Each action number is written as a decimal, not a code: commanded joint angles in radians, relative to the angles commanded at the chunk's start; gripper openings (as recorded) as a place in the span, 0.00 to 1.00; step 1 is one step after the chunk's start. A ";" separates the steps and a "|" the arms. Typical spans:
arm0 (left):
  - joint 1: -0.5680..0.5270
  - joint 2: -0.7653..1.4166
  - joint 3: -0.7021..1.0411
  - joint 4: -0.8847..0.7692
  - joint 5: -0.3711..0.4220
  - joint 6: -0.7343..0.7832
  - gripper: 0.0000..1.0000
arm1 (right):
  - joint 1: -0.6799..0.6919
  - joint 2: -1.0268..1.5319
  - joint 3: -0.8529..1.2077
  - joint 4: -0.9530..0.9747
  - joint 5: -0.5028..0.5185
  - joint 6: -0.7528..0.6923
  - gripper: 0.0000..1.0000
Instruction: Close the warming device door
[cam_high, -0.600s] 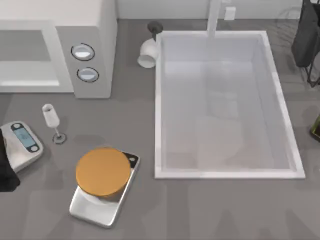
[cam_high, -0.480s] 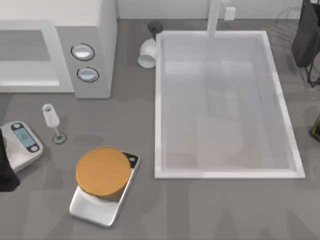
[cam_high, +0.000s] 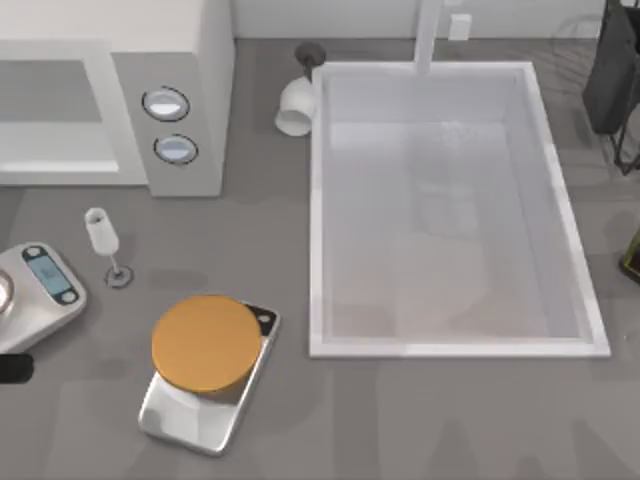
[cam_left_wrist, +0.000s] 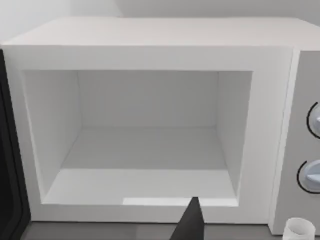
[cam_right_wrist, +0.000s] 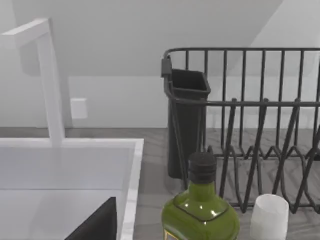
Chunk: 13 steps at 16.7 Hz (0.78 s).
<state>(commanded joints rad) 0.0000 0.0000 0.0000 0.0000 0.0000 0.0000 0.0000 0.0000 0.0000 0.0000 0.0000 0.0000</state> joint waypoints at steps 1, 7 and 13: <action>0.000 0.000 0.000 0.000 0.000 0.000 0.25 | 0.000 0.000 0.000 0.000 0.000 0.000 1.00; 0.000 0.000 0.000 0.000 0.000 0.000 0.00 | 0.000 0.000 0.000 0.000 0.000 0.000 1.00; 0.000 0.000 0.000 0.000 0.000 0.000 0.00 | 0.000 0.000 0.000 0.000 0.000 0.000 1.00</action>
<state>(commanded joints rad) 0.0000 0.0000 0.0000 0.0000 0.0000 0.0000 0.0000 0.0000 0.0000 0.0000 0.0000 0.0000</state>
